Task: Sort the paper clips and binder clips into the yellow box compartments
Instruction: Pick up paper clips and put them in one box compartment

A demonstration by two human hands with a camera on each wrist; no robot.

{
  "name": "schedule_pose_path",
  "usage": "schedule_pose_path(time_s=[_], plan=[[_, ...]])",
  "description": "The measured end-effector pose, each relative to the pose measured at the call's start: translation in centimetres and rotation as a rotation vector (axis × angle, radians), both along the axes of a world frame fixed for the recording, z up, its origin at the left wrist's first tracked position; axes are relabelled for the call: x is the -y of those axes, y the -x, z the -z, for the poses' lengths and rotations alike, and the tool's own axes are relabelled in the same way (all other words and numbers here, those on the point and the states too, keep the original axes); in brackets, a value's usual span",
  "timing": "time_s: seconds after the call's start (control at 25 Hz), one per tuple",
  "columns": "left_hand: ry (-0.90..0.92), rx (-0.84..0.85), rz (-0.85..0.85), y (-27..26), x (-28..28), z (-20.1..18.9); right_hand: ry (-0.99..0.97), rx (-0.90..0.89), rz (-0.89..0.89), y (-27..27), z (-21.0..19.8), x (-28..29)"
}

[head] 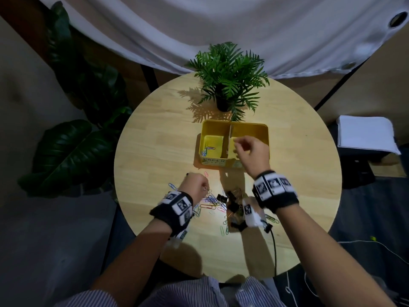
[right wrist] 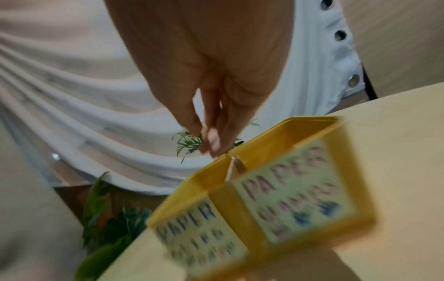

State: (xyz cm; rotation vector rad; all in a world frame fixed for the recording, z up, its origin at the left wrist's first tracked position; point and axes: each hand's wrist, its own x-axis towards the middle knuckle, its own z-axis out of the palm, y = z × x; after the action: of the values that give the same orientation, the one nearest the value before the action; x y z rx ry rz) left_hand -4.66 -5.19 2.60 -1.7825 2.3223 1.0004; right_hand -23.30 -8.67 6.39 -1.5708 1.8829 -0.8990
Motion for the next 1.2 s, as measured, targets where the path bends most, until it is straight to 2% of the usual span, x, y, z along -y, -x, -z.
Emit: schedule_pose_path(time_s=[0.08, 0.12, 0.24, 0.28, 0.36, 0.48, 0.56, 0.64, 0.72, 0.8, 0.88, 1.0, 1.12, 1.2], plan=[[-0.001, -0.232, -0.192, -0.9, 0.7, -2.5, 0.091, -0.118, -0.089, 1.3, 2.0, -4.2], [0.008, -0.325, -0.242, -1.0, 1.4, -3.7, 0.051, -0.202, -0.209, 1.7, 3.3, -6.3], [0.133, -0.442, -0.291, 0.4, 5.0, -6.9, -0.155, -0.499, -0.707, 2.2, 7.8, -10.8], [0.181, -0.459, -0.301, 1.3, 6.3, -7.4, -0.174, -0.561, -0.776, 2.6, 9.1, -11.5], [0.224, -0.475, -0.296, 2.8, 8.5, -7.8, -0.199, -0.559, -0.69, 3.9, 9.9, -11.6], [0.202, -0.356, -0.138, 3.0, 9.2, -6.9, -0.192, -0.608, -0.517, 4.4, 8.6, -11.0], [0.281, -0.359, -0.13, 1.4, 7.8, -6.2, -0.107, -0.584, -0.509, 2.6, 7.9, -10.8], [0.351, -0.35, -0.193, -0.8, 4.9, -5.0, -0.075, -0.498, -0.59, -0.7, 8.2, -11.0], [0.231, -0.146, -0.139, -3.1, 1.3, -3.0, -0.133, -0.466, -0.688, -3.8, 9.4, -11.2], [0.019, 0.175, 0.047, -4.6, -1.6, -1.0, -0.226, -0.557, -0.811, -5.3, 10.1, -11.0], [-0.08, 0.309, 0.168, -5.5, -2.7, 0.7, -0.251, -0.65, -0.895, -5.4, 10.4, -11.0], [-0.049, 0.263, 0.138, -6.2, -2.3, 1.8, -0.17, -0.62, -0.956, -3.8, 10.3, -12.1], [0.061, 0.287, 0.095, -6.3, -1.7, 2.3, 0.006, -0.569, -0.775, -1.0, 9.2, -14.3], [0.166, 0.265, 0.16, -5.4, -1.8, 2.5, 0.051, -0.593, -0.719, 0.6, 8.6, -17.0]])
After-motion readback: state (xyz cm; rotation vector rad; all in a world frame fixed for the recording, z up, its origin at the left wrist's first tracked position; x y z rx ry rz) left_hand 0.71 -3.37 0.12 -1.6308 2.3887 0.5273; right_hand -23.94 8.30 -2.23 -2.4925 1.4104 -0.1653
